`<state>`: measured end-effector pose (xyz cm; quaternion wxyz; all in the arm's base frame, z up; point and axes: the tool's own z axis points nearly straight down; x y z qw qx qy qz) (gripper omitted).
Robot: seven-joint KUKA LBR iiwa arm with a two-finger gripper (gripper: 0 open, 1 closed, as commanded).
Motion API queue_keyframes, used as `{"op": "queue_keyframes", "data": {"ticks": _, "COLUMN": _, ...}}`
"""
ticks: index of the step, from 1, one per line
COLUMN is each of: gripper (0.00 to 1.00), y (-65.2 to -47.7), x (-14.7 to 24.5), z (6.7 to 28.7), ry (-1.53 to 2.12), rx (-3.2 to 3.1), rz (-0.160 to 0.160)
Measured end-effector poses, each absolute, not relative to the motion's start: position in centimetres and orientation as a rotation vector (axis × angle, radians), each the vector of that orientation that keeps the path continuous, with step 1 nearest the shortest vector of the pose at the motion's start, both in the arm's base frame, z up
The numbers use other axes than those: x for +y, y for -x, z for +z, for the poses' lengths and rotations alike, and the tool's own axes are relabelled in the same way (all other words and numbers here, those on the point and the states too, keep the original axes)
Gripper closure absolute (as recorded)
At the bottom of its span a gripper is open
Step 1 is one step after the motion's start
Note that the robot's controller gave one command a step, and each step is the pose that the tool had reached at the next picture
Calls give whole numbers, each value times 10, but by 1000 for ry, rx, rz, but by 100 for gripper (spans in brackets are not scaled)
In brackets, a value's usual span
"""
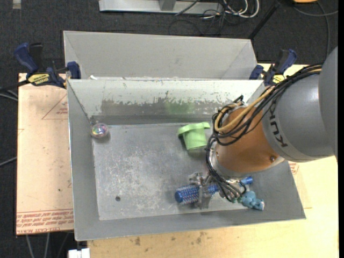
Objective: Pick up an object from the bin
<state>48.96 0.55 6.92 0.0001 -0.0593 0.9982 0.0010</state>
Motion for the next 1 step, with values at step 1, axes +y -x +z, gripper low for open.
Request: {"op": "queue_keyframes", "data": {"ticks": 1, "gripper": 100, "y": -484, "x": 37, "z": 236, "ry": 156, "rx": 3129, "rz": 2}}
